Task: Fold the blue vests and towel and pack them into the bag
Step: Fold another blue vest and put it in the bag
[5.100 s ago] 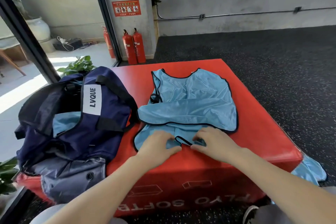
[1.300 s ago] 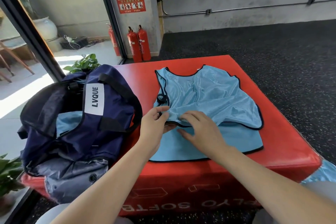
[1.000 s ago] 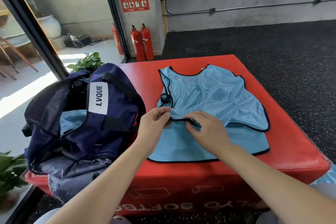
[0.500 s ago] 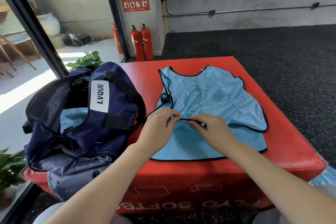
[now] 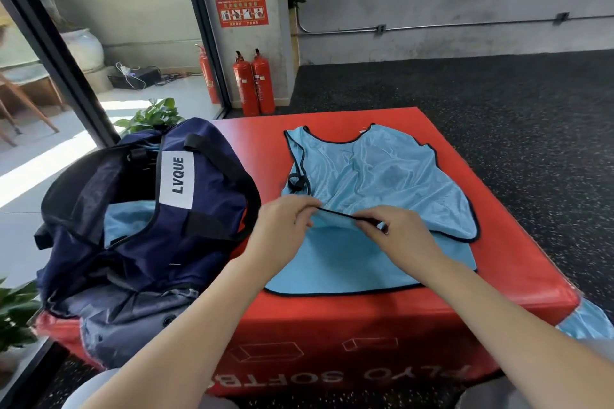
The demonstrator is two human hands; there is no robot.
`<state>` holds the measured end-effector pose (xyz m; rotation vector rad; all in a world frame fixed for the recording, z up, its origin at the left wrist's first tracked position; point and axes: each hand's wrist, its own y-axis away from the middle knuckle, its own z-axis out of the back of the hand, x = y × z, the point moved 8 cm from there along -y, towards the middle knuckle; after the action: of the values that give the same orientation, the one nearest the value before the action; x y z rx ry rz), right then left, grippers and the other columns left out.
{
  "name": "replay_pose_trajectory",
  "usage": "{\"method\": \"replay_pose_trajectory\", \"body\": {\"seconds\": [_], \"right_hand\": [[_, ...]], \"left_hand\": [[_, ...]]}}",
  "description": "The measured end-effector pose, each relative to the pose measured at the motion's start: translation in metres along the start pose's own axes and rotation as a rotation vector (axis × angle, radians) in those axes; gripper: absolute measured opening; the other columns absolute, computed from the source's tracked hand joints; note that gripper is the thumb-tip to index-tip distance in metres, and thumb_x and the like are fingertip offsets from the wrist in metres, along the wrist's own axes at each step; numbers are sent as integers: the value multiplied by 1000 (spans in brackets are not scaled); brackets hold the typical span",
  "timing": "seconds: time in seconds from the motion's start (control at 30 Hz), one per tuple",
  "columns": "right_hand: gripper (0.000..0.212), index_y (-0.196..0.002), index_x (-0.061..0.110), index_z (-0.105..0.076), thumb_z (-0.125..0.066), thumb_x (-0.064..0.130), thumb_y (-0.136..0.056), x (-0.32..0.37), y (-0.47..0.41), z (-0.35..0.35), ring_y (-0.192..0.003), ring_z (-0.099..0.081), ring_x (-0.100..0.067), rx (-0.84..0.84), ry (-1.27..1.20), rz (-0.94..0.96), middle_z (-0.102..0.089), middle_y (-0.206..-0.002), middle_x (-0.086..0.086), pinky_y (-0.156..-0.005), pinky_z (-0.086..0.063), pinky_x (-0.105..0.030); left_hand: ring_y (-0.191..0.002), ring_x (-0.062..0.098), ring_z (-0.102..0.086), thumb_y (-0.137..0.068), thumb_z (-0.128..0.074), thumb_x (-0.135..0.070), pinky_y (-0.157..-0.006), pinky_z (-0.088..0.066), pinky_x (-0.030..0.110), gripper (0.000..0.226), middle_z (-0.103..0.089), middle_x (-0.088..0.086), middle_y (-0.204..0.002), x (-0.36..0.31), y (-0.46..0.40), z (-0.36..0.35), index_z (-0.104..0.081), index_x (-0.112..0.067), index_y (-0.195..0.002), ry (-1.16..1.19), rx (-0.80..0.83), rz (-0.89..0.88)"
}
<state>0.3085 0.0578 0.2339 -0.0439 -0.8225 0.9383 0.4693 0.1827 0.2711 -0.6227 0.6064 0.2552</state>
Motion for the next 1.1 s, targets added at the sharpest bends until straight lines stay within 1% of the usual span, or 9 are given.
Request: {"method": "replay_pose_trajectory", "body": {"seconds": [0.2,0.37,0.43,0.53,0.67,0.8,0.9,1.0,1.1], "right_hand": [[15,-104,28,-77,-72,22,-92,-4,-3,9,-91,-60,15,-54,-78,-29,-66,-92,28,-81,-41,-4],[16,-109,29,-76,-69,26,-94,-4,-6,5,-97,-63,2,-7,-20,14,-70,-100,23,-85,-44,-12],[17,-109,27,-76,-69,24,-94,-14,-9,12,-95,-63,-1,-7,34,-2,-72,-103,17,-87,-49,-22],[19,-109,30,-76,-68,24,-94,-34,-8,31,-100,-63,-3,-19,104,-44,-72,-108,18,-90,-50,-29],[18,-105,29,-77,-71,19,-92,-59,7,59,-95,-63,1,-63,162,-82,-72,-105,20,-87,-48,-23],[20,-105,27,-76,-71,14,-90,-87,25,77,-93,-63,-1,-57,272,-94,-73,-106,16,-87,-52,-29],[26,-101,31,-67,-69,8,-88,-100,37,88,-85,-62,-8,-25,345,-110,-70,-98,15,-80,-53,-35],[43,-91,33,-49,-69,-2,-80,-99,48,85,-81,-63,-20,74,505,37,-64,-88,12,-72,-52,-40],[55,-85,30,-62,-80,-13,-56,-94,61,73,-84,-65,-19,194,658,289,-67,-91,10,-73,-53,-34]], "left_hand": [[-79,3,-62,-89,-72,-11,-75,-44,6,18,-61,-18,-84,17,-6,28,-74,-22,-104,-69,-51,7],[-63,-4,-64,-94,-66,-10,-61,-50,10,17,-64,-13,-78,16,-3,13,-79,-18,-102,-58,67,-17],[-67,2,-67,-94,-64,-8,-66,-56,19,17,-68,-11,-78,23,-7,26,-78,-17,-99,-57,-17,-13],[-73,3,-65,-93,-66,-9,-74,-45,7,14,-69,-12,-80,35,-11,48,-76,-18,-96,-114,-111,-8],[-82,4,-64,-92,-68,-11,-81,-41,5,14,-70,-13,-88,47,-5,47,-77,-20,-99,-199,-35,-40],[-87,6,-56,-92,-71,-15,-83,-47,25,13,-58,-19,-81,55,6,41,-76,-21,-101,-259,29,-60],[-93,7,-55,-89,-72,-11,-88,-43,19,14,-65,-11,-88,54,14,39,-76,-19,-100,-259,52,-116],[-84,1,-53,-92,-66,-10,-80,-39,8,14,-67,-12,-90,58,25,34,-66,-22,-99,-213,137,-86],[-79,9,-55,-88,-53,-4,-74,-47,29,23,-60,-13,-87,60,39,24,-58,-27,-87,-277,235,-178]]}}
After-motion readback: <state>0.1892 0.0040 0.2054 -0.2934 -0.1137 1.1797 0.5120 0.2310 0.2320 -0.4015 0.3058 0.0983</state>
